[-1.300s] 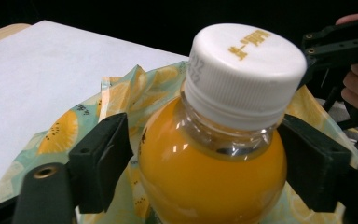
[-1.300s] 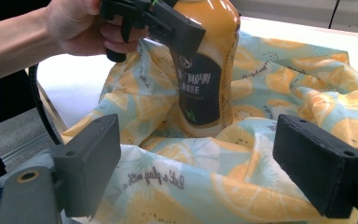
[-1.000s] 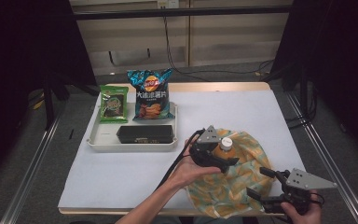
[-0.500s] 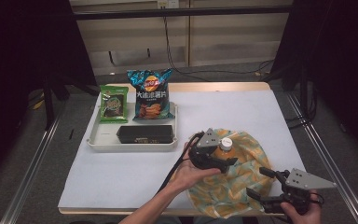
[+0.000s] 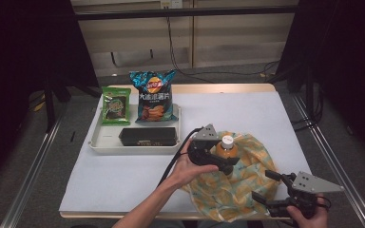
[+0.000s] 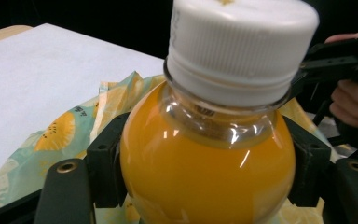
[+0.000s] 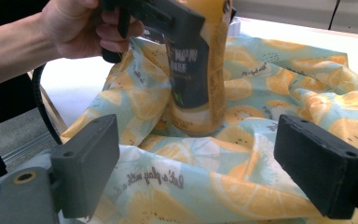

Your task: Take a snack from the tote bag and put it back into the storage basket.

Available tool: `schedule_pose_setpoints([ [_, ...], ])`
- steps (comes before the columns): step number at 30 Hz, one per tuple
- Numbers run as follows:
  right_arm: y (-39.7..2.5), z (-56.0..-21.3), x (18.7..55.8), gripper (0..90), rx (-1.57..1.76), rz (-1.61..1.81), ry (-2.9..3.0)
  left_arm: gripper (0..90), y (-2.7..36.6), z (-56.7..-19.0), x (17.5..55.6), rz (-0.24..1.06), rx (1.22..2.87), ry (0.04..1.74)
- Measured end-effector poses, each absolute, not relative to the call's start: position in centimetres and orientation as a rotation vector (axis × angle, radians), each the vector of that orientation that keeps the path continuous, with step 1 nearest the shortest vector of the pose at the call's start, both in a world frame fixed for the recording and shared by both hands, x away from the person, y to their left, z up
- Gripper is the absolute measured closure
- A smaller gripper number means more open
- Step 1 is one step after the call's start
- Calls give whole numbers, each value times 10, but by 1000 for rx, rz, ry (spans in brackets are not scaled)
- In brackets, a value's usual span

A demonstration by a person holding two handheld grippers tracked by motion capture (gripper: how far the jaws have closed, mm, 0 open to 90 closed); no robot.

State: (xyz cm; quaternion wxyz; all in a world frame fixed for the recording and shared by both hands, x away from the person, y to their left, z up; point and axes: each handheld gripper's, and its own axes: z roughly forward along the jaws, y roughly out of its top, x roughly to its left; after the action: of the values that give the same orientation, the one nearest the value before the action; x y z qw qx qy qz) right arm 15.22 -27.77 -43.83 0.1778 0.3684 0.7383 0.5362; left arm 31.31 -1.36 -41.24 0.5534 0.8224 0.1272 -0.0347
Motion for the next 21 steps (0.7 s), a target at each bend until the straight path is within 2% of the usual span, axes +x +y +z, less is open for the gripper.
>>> schedule_pose_setpoints([
  [7, -280, -440, 153, 111, 1044, 1515, 2084, 303, -10, -405, 317, -119, 1928, 280],
  [21, -279, -439, 154, 78, 1041, 1510, 2079, 303, -4, -377, 319, -102, 1915, 222],
])
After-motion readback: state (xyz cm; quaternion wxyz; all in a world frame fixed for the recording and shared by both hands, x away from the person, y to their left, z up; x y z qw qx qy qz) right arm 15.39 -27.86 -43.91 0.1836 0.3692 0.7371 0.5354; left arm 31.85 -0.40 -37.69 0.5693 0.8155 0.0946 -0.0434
